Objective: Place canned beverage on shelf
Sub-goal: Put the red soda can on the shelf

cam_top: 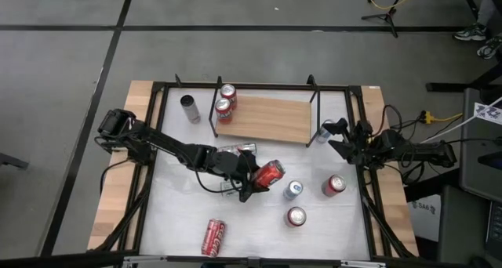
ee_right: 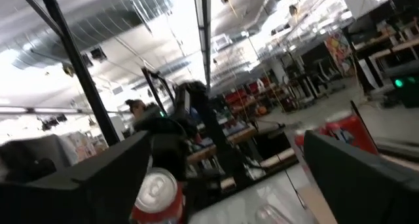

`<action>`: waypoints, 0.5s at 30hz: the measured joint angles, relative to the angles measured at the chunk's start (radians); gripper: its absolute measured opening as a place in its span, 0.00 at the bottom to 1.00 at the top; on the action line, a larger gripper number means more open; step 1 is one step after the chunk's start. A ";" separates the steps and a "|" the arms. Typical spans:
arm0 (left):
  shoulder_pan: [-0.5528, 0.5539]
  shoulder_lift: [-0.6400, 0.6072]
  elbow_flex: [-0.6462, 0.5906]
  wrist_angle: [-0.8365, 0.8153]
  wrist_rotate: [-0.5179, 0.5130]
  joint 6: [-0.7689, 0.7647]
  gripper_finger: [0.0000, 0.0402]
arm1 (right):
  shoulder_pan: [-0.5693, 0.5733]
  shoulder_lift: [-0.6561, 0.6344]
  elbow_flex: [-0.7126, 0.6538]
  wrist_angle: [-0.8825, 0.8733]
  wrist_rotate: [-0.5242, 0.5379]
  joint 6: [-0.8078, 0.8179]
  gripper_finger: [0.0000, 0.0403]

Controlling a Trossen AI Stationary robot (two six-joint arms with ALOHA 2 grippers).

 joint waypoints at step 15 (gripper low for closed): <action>0.000 0.000 0.000 0.000 0.011 -0.008 0.71 | 0.000 0.000 0.000 0.028 -0.170 0.072 0.79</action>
